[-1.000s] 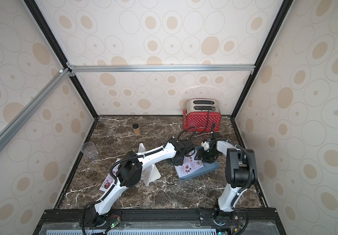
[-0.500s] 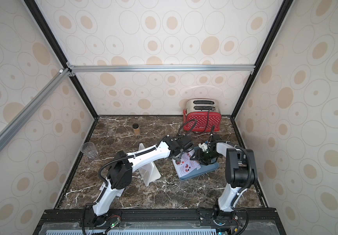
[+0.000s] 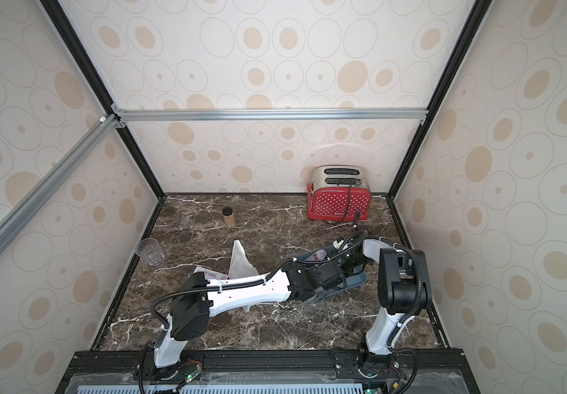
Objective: Replace the menus in the menu holders
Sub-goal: Pick up the menu from the storage box.
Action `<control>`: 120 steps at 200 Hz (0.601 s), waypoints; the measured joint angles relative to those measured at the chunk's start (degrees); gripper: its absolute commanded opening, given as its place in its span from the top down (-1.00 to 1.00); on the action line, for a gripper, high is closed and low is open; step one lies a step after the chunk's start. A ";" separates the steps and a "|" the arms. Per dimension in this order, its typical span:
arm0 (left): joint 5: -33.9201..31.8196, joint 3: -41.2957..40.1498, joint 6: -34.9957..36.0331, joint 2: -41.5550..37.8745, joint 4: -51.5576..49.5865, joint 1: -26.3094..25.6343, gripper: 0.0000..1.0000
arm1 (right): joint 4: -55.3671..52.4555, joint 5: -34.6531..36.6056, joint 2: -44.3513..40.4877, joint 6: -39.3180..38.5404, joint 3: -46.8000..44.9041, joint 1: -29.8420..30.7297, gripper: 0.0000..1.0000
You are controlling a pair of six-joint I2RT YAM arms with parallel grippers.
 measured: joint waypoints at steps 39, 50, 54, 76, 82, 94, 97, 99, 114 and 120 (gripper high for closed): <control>-0.24 1.01 2.29 5.33 1.97 0.33 -0.52 | -0.59 -0.02 0.00 0.00 0.09 0.00 -0.17; 0.07 1.36 2.47 6.40 2.64 0.33 -0.54 | -0.90 -0.04 0.00 0.00 0.11 0.00 -0.17; 0.13 1.44 2.47 6.62 2.78 0.33 -0.55 | -0.98 -0.04 0.00 0.00 0.11 0.00 -0.18; 0.98 1.49 2.56 6.99 4.02 0.33 -0.67 | -1.60 -0.04 0.00 0.00 0.20 -0.02 -0.17; 1.01 1.49 2.40 6.99 4.33 0.33 -0.66 | -1.70 -0.04 0.00 0.00 0.24 -0.02 -0.17; 0.63 1.99 2.47 7.17 4.48 0.37 -0.60 | -1.92 -0.02 0.00 0.00 0.33 -0.02 -0.17; 0.50 2.14 2.36 7.28 4.52 0.37 -0.59 | -1.95 -0.02 0.00 0.00 0.33 -0.02 -0.17; 0.37 2.36 2.38 7.43 4.48 0.37 -0.59 | -1.97 -0.02 0.00 0.00 0.33 -0.02 -0.17; -0.63 4.33 2.05 8.85 4.13 0.42 -0.58 | -2.25 0.00 0.00 0.00 0.33 -0.02 -0.16; -1.03 4.92 1.99 9.44 4.15 0.42 -0.57 | -2.38 0.00 0.02 -0.02 0.33 -0.07 -0.16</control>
